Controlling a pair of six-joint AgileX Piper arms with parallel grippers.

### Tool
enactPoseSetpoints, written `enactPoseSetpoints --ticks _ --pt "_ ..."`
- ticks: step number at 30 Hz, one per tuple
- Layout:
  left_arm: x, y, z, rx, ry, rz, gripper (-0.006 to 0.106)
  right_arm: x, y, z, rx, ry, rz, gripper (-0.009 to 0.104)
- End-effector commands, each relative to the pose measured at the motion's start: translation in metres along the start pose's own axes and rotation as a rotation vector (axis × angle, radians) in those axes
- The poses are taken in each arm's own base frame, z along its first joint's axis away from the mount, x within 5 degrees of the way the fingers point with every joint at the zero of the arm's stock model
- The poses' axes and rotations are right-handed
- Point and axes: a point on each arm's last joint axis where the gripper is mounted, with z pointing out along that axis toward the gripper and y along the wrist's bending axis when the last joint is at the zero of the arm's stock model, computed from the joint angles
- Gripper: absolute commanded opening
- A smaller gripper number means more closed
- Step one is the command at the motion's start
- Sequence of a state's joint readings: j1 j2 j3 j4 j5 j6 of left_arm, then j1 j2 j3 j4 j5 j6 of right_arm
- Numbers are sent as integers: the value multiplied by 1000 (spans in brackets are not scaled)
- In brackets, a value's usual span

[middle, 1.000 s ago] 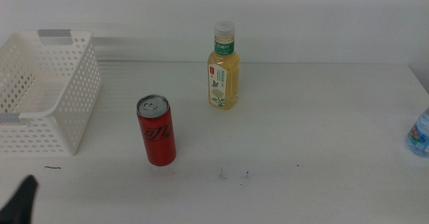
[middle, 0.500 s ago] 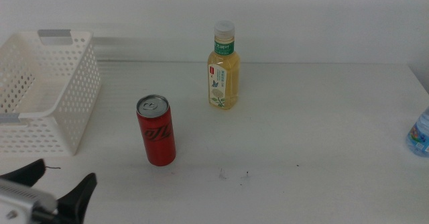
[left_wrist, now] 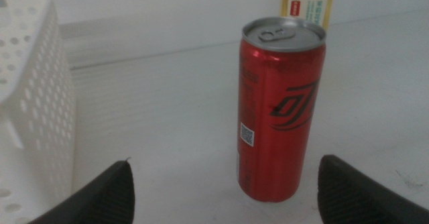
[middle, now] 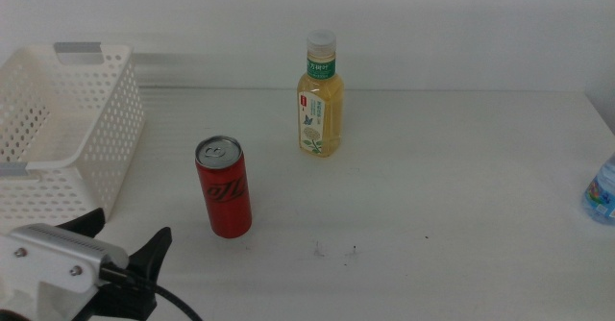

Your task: Use arms to grab the bottles and put them into the dustbin to the left of the table.

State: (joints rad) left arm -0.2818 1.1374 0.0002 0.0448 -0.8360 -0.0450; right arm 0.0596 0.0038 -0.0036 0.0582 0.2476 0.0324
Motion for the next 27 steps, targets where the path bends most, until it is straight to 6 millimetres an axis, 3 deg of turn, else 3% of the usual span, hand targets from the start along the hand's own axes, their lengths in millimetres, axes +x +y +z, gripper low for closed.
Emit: enactPoseSetpoints --ticks 1,17,27 --pt "0 -2 4 17 -25 -1 94 0 0 0 2 -9 -13 87" --pt "7 -7 19 76 -94 9 94 0 0 0 2 -9 -13 87" --pt "18 -12 23 135 -28 26 94 0 0 0 2 -9 -13 87"
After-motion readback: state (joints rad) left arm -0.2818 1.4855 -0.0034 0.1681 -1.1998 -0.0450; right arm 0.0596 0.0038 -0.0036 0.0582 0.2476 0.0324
